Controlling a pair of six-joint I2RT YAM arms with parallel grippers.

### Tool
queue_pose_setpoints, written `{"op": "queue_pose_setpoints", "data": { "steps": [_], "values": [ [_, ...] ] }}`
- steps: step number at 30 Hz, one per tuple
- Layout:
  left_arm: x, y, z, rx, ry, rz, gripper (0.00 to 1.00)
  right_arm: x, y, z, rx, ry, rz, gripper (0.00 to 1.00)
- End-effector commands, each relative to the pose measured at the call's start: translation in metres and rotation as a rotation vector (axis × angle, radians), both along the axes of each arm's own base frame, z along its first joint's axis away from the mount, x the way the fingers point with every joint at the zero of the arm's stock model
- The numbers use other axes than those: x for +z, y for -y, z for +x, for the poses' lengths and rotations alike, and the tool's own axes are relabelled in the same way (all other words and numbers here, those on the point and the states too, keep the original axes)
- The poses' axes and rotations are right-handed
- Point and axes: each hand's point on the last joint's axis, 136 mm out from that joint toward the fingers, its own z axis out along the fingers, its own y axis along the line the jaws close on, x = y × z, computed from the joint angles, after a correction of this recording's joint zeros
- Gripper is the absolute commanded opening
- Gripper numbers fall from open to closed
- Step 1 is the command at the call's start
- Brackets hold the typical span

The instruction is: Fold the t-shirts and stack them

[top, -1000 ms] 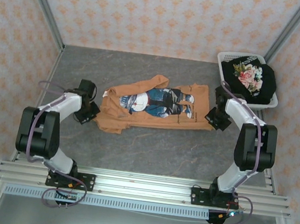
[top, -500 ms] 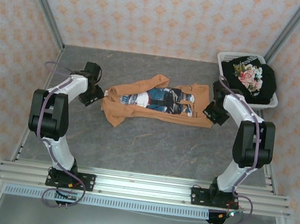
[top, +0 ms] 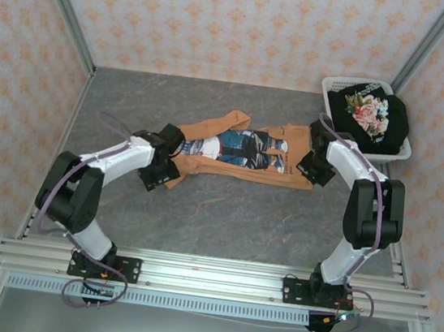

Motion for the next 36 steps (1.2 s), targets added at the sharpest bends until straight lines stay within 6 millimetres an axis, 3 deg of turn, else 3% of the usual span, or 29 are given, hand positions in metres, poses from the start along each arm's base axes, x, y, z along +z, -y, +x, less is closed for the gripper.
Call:
{"op": "queue_pose_setpoints", "data": {
  "steps": [1, 10, 15, 20, 22, 26, 31, 36],
  "values": [
    [-0.006, 0.007, 0.014, 0.063, 0.018, -0.024, 0.6, 0.007, 0.002, -0.006, 0.0, 0.011, -0.013, 0.0],
    [-0.032, 0.021, 0.032, 0.066, 0.016, -0.056, 0.55, 0.002, 0.001, -0.013, -0.007, 0.0, -0.001, 0.0],
    [-0.039, 0.017, 0.044, 0.058, 0.036, -0.014, 0.23, 0.001, 0.0, -0.019, -0.009, -0.003, 0.003, 0.0],
    [-0.024, 0.007, 0.047, 0.05, 0.072, 0.041, 0.05, 0.012, 0.0, -0.02, -0.01, 0.033, 0.009, 0.0],
    [-0.006, -0.003, 0.046, 0.045, 0.102, 0.078, 0.0, 0.022, -0.002, -0.017, 0.0, 0.063, 0.016, 0.0],
    [0.059, -0.024, 0.049, 0.034, 0.231, 0.149, 0.0, 0.056, -0.015, -0.001, 0.052, 0.174, 0.065, 0.0],
    [0.157, -0.044, 0.056, 0.029, 0.475, 0.182, 0.0, 0.126, -0.027, 0.025, 0.117, 0.382, 0.11, 0.0],
    [0.24, -0.066, 0.037, 0.086, 0.695, 0.194, 0.0, 0.2, -0.027, 0.031, 0.143, 0.554, 0.104, 0.0]
  ]
}}
